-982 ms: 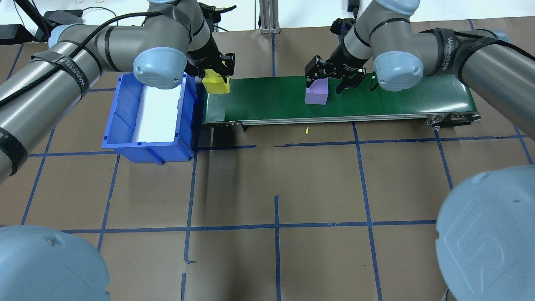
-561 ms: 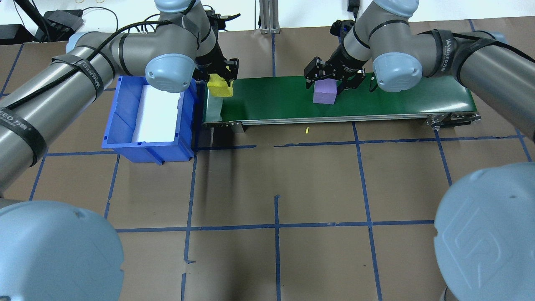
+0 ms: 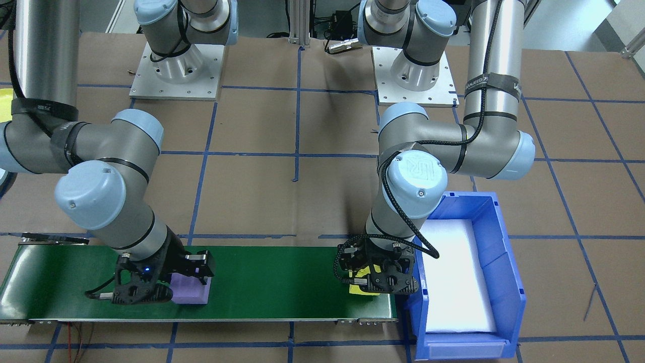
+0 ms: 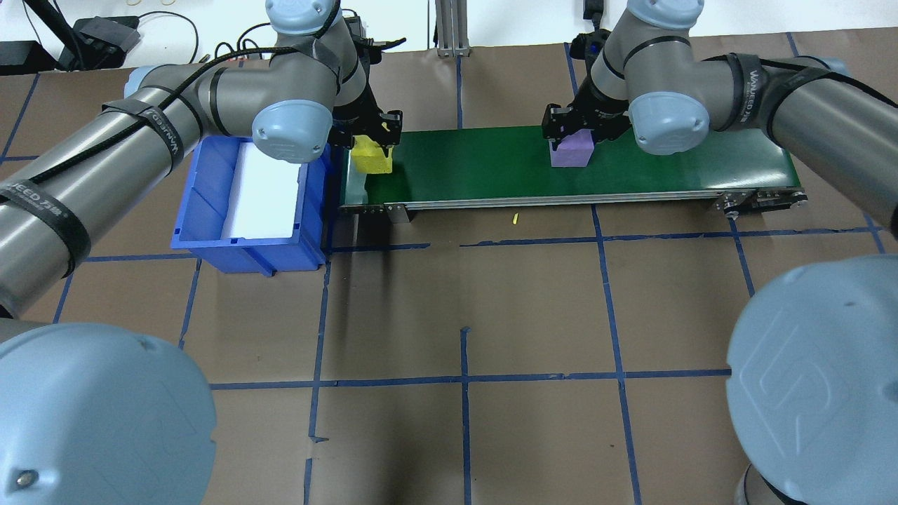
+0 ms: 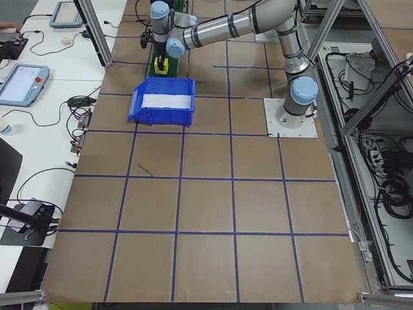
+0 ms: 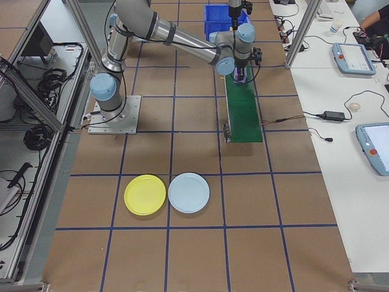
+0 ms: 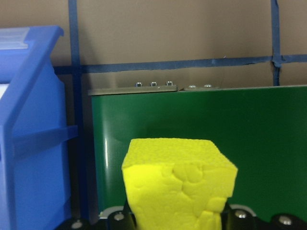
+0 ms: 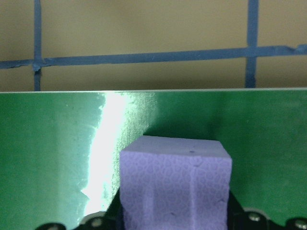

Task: Move block left to right into plate

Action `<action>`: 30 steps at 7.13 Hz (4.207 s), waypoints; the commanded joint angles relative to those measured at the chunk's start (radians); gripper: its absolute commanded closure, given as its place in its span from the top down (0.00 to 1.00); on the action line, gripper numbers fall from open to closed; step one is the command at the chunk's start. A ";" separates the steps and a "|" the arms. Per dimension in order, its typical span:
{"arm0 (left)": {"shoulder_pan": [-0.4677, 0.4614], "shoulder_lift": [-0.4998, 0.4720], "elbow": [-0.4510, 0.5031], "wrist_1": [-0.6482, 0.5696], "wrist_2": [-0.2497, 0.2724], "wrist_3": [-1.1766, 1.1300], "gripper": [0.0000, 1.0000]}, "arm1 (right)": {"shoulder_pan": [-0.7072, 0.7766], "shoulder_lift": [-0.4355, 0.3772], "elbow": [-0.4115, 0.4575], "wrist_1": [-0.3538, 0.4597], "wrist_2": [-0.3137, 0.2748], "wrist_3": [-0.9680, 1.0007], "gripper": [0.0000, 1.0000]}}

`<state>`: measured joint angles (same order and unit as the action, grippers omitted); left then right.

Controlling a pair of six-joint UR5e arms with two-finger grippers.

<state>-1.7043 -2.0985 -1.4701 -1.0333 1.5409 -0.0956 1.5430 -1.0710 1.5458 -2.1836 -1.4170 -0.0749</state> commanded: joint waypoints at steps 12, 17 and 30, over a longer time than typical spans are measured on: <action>0.101 0.573 -0.110 -0.522 0.121 0.017 1.00 | -1.109 -0.133 0.321 -0.058 -0.143 -1.378 1.00; 0.129 0.588 -0.104 -0.565 0.081 0.043 1.00 | -0.692 -0.271 0.268 -0.015 -0.073 -0.952 0.88; 0.181 0.586 -0.090 -0.568 0.047 0.091 1.00 | -0.228 -0.099 0.097 -0.019 0.249 -0.141 1.00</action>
<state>-1.5234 -1.5131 -1.5599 -1.6013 1.5881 -0.0046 1.3140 -1.1840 1.6517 -2.2022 -1.2164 -0.2285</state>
